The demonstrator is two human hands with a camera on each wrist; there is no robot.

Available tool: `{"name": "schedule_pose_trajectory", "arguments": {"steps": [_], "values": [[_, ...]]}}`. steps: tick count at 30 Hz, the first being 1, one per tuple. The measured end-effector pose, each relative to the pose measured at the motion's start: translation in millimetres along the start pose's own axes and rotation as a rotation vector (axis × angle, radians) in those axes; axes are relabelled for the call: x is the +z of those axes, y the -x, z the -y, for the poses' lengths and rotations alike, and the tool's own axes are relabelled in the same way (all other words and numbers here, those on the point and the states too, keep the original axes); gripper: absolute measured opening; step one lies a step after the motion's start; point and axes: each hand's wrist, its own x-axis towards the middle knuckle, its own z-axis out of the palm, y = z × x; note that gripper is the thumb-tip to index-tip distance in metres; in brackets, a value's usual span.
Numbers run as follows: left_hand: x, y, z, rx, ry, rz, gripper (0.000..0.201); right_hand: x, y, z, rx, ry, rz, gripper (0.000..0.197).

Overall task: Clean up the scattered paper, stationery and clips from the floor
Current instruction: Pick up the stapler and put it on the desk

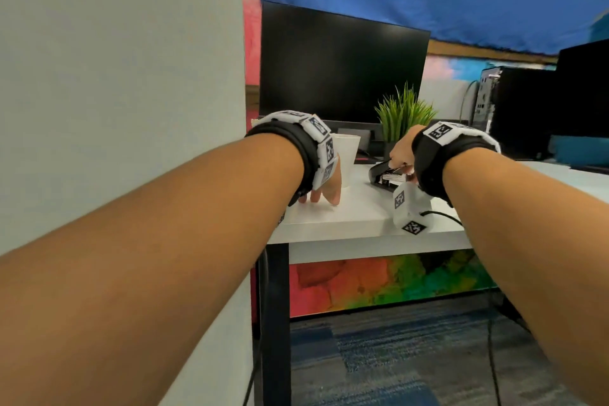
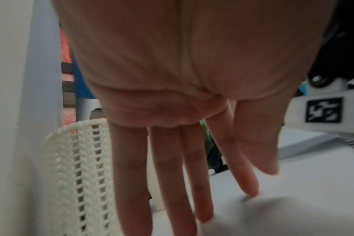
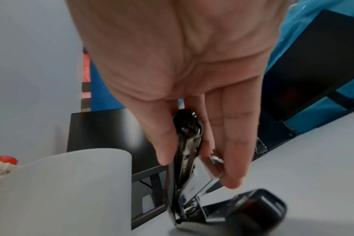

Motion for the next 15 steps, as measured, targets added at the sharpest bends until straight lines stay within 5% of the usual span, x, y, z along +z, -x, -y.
{"name": "schedule_pose_trajectory", "arguments": {"steps": [5,9,15], "values": [[0,6,-5,-0.027,0.035,0.055,0.048,-3,-97,-13,-0.112,0.165,0.149,0.042],[-4,9,-8,-0.006,0.040,0.076,0.041,-7,-3,11,-0.092,0.163,0.029,0.034],[-2,5,-5,0.009,0.077,0.072,0.044,-8,-6,12,-0.070,0.086,0.003,0.040]]}}
